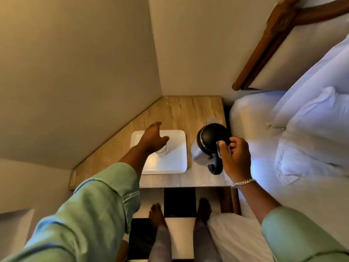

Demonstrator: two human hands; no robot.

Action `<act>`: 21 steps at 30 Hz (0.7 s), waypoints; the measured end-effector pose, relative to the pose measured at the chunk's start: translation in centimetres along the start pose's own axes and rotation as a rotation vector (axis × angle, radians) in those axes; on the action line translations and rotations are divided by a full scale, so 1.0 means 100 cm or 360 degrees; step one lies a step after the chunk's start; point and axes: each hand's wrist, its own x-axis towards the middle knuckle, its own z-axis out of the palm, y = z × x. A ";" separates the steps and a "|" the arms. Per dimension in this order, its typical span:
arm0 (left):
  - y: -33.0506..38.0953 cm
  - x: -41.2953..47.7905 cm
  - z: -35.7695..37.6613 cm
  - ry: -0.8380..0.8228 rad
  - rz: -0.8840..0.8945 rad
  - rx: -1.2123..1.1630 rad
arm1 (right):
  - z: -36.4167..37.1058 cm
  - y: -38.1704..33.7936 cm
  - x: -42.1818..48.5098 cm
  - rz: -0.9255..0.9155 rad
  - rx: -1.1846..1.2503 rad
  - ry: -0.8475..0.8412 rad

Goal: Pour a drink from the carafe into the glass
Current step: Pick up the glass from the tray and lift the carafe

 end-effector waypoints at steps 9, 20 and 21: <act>-0.087 0.031 0.073 -0.0066 -0.0337 -0.0351 | 0.044 0.059 -0.023 0.0487 0.0571 0.0127; -0.097 0.037 0.090 0.0348 -0.0109 -0.0641 | 0.047 0.073 -0.013 0.0474 0.0771 -0.0134; -0.094 0.037 0.086 0.0336 -0.0112 -0.0648 | 0.046 0.071 -0.009 0.0471 0.0751 -0.0107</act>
